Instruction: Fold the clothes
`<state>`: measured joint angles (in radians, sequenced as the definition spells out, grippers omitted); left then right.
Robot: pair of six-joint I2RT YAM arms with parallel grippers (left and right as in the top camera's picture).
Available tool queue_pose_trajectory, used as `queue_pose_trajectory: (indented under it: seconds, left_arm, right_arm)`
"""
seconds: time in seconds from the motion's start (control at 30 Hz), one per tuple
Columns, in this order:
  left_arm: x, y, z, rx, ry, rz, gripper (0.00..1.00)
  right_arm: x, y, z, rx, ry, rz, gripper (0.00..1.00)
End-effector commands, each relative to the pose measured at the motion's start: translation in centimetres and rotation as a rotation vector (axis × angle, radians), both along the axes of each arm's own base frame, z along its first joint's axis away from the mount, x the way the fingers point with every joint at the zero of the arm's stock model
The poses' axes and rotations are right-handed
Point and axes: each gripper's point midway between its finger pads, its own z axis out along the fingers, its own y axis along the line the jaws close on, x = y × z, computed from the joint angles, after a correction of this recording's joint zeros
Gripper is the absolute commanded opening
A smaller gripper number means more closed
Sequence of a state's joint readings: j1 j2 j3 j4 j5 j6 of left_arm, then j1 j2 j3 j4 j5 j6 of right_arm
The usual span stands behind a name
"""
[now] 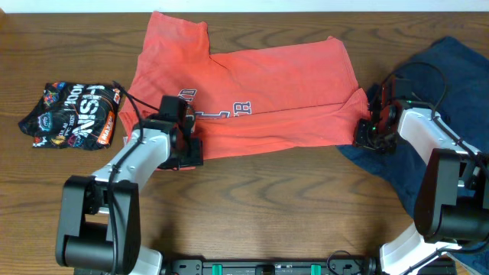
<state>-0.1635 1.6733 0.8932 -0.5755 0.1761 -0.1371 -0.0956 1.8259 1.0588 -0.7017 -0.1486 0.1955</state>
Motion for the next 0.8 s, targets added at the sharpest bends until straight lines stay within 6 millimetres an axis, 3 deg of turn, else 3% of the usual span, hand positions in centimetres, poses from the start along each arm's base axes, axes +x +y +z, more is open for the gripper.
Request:
queue_pose_trajectory:
  seconds: [0.0, 0.07, 0.2, 0.3, 0.43, 0.6, 0.63, 0.73, 0.77]
  left_arm:
    - [-0.2, -0.1, 0.1, 0.024, -0.011, -0.020, 0.27]
    - [-0.1, 0.3, 0.1, 0.047, -0.013, -0.018, 0.08]
    - [0.3, 1.2, 0.3, 0.100, -0.031, -0.005, 0.06]
    - [2.1, 1.4, 1.7, 0.108, -0.085, 0.012, 0.06]
    - [6.7, 0.9, 5.8, 0.099, -0.244, 0.026, 0.06]
    - [13.3, 1.7, 11.2, 0.147, -0.520, 0.091, 0.07]
    - [13.9, 1.8, 11.6, 0.153, -0.548, 0.100, 0.16]
    - [13.9, 2.0, 11.5, 0.159, -0.549, 0.104, 0.60]
    - [13.5, 2.0, 11.1, 0.164, -0.525, 0.100, 0.61]
  right_arm:
    - [-0.1, 0.3, -0.3, -0.004, 0.005, 0.025, 0.28]
    - [-0.1, 0.3, -0.3, -0.004, 0.006, 0.026, 0.28]
    - [-0.1, 0.4, -0.3, -0.004, 0.006, 0.025, 0.26]
    - [-0.2, 0.3, -0.3, -0.004, 0.008, 0.025, 0.25]
    - [-0.2, 0.3, -0.3, -0.007, 0.007, 0.025, 0.26]
    - [-0.1, 0.3, -0.3, -0.007, 0.006, 0.025, 0.25]
    - [-0.1, 0.3, -0.3, -0.007, 0.006, 0.025, 0.25]
    - [-0.2, 0.3, -0.3, -0.007, 0.008, 0.025, 0.26]
    - [-0.2, 0.3, -0.3, -0.007, 0.010, 0.024, 0.26]
